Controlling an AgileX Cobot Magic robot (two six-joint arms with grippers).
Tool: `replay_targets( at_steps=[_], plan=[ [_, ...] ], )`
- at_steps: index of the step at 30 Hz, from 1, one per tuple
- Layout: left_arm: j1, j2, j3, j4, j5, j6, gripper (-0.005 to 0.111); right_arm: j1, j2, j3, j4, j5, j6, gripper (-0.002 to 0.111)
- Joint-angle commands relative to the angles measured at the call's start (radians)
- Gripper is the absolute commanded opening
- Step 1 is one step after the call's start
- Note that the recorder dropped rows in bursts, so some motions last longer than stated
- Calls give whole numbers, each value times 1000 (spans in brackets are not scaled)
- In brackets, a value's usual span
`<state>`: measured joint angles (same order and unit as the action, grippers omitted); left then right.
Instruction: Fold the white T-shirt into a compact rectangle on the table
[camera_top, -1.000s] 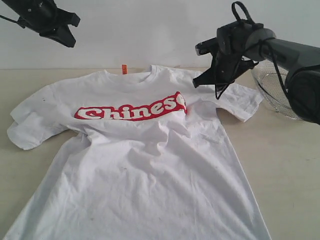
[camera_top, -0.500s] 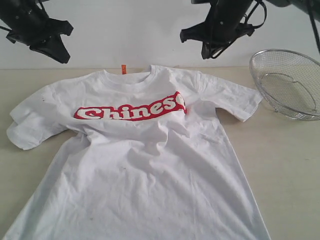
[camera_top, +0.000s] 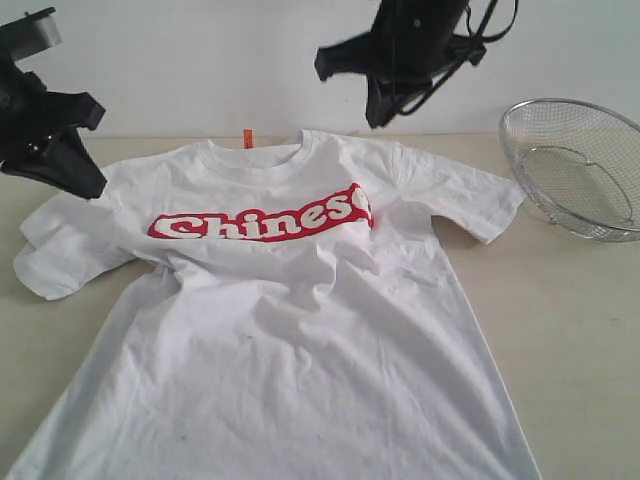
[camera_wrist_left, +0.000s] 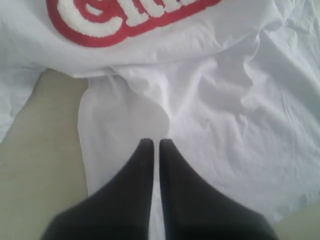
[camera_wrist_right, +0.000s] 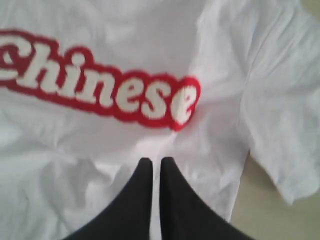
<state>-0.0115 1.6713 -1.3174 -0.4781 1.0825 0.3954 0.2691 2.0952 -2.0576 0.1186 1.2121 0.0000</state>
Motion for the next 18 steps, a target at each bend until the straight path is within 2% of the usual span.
replay_targets(
  at_steps=[1, 6, 12, 18],
  plan=[
    [3, -108, 117, -32, -43, 36, 5, 10, -137, 319, 10, -96, -14, 0],
    [-2, -193, 236, -124, -95, 104, 5, 10, -341, 648, 52, -256, -29, 0],
    [-46, -244, 415, -251, -123, 224, 5, 10, -534, 1002, 97, -376, -57, 0],
    [-93, -275, 600, -234, -193, 229, 5, 10, -596, 1278, 258, -505, -187, 0]
  ],
)
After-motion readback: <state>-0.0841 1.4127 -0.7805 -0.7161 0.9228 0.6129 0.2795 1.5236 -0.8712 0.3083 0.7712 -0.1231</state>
